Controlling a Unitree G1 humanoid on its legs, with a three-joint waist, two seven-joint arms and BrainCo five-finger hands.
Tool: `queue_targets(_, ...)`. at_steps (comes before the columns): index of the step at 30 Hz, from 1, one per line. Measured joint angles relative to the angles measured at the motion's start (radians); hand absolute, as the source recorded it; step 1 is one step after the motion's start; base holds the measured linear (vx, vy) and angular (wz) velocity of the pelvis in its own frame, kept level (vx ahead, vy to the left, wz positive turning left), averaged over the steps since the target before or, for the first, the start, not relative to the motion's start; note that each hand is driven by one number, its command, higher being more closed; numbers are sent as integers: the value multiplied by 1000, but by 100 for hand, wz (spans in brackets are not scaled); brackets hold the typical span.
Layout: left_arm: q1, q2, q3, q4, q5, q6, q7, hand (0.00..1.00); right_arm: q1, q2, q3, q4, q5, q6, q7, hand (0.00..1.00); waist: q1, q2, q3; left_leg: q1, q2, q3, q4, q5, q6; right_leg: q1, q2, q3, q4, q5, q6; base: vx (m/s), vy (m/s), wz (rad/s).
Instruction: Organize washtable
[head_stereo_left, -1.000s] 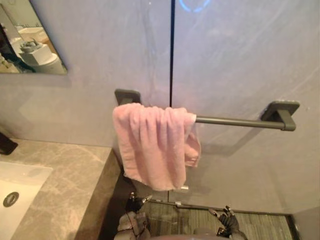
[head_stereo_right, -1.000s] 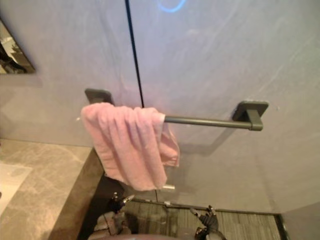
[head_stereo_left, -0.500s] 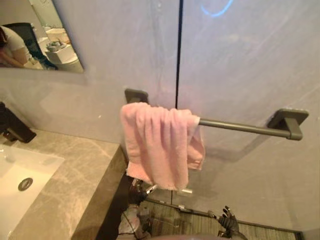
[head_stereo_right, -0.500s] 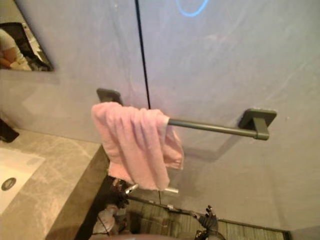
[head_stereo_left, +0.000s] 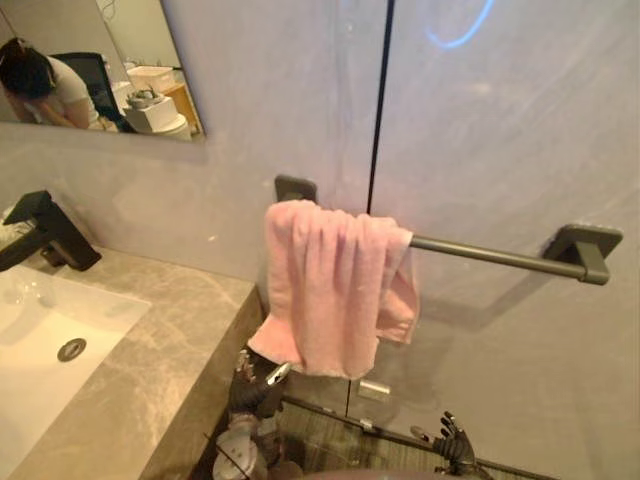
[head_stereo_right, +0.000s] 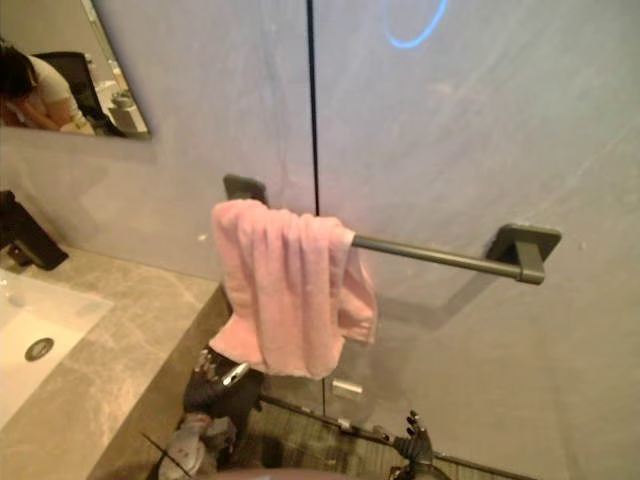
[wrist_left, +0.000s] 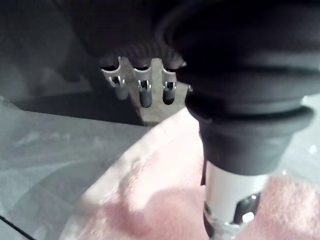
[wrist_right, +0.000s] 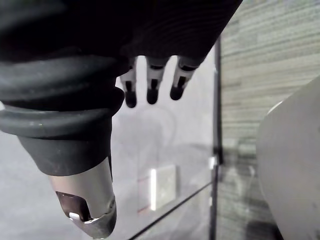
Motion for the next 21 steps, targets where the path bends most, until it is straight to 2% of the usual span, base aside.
queue_targets(8, 3, -13, 57, -195, 2, 6, 2, 0, 17, -1, 9, -24, -2, 2, 9, 0, 2, -2, -11, -18, -8, -12, 13, -4, 5, -4, -5, -17, 17, -13, -2, -18, -2, 7)
queue_targets(10, -1, -11, 59, -237, 2, -11, 2, 0, 18, -1, 9, -25, -1, 1, 23, 0, 0, -2, -13, -26, -8, -12, 26, -9, 5, -5, -4, -17, 18, -12, -3, 0, 0, 0)
queue_targets(12, -9, -7, 55, -254, 1, -34, 2, 0, 21, -2, 9, -25, -1, 0, 28, 0, 0, -1, -18, -30, -8, -11, 34, -14, 4, -5, -5, -17, 19, -11, -5, 0, 0, 0)
queue_targets(21, -67, 15, 38, -258, -21, -60, 0, 0, 31, -3, 15, -22, -1, 0, 47, 0, -3, -6, -49, -33, -8, 10, 13, -14, 4, -22, -4, -2, 15, -7, -9, 0, 3, -5)
